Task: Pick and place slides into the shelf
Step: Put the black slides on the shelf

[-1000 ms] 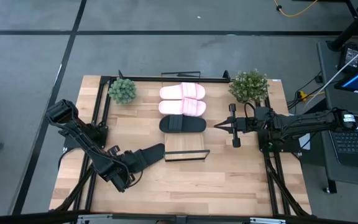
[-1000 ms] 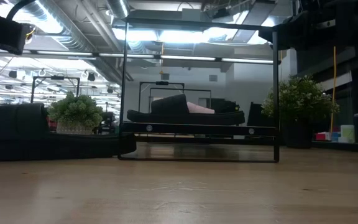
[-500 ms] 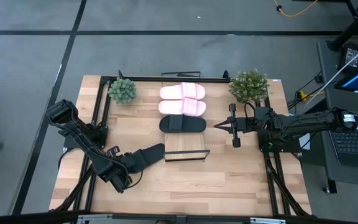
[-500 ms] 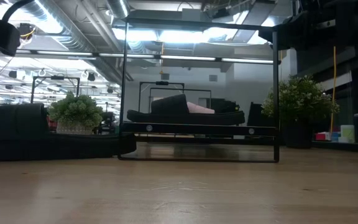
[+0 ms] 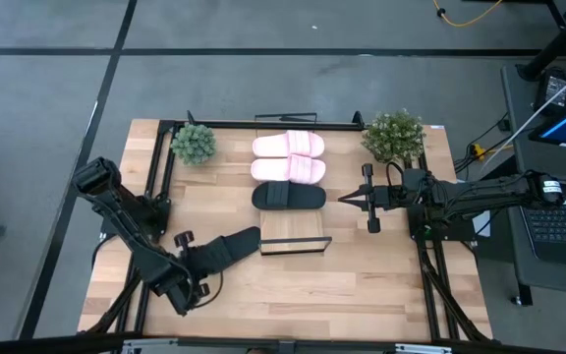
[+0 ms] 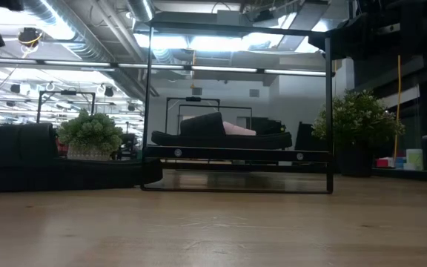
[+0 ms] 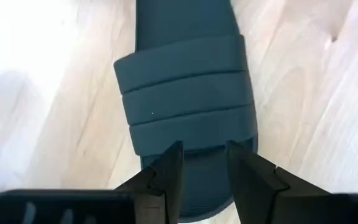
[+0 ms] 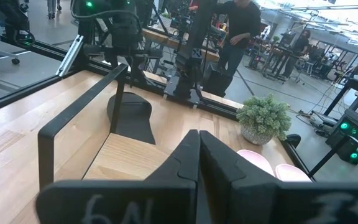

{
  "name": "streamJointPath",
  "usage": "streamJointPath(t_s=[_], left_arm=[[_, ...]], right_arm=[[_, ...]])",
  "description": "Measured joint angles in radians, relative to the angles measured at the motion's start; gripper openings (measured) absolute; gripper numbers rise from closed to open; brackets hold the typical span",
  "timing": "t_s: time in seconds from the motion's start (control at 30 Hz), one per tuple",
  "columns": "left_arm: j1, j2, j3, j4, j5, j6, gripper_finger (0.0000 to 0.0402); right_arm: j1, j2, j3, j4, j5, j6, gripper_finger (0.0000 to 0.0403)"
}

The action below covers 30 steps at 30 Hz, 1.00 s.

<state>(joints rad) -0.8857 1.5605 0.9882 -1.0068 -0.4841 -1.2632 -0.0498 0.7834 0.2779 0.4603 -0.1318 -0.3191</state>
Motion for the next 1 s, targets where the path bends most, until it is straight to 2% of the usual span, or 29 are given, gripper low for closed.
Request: streamJointPath(t_s=[0.3, 0.57, 1.0], left_arm=[[-0.011, 0.004, -0.027, -0.005, -0.060, 0.023, 0.0109], [-0.011, 0.004, -0.085, 0.017, -0.046, 0.035, 0.0109], [-0.011, 0.004, -0.086, -0.003, -0.011, 0.036, 0.0109]], right_arm=[[0.000, 0.000, 0.000, 0.000, 0.000, 0.000, 0.0014], [0.000, 0.000, 0.000, 0.000, 0.000, 0.000, 0.0014], [0.000, 0.000, 0.000, 0.000, 0.000, 0.000, 0.0014]])
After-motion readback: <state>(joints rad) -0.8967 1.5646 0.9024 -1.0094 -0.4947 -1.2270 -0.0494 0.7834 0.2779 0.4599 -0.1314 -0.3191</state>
